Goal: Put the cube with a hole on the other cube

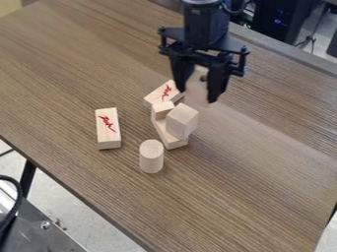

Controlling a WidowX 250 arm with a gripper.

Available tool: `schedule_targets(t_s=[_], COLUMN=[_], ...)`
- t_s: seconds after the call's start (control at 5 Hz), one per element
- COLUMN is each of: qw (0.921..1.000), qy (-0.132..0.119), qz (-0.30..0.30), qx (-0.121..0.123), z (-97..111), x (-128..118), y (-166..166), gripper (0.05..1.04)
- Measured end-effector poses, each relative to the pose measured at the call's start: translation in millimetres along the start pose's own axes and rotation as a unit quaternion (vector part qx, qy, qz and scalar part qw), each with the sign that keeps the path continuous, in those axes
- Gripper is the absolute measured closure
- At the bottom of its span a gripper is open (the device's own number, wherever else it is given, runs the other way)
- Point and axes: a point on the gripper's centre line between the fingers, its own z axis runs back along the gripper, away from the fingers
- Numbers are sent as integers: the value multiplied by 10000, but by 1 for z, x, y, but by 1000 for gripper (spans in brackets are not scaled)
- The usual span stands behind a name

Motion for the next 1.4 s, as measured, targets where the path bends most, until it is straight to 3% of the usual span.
schedule_targets(t_s=[0.4,1.4], qw=[9980,9986], qy=[370,378], qz=[509,244], qx=[-37,-290], z=[-4,-13], x=[-19,-12], y=[30,27], gripper=[497,497])
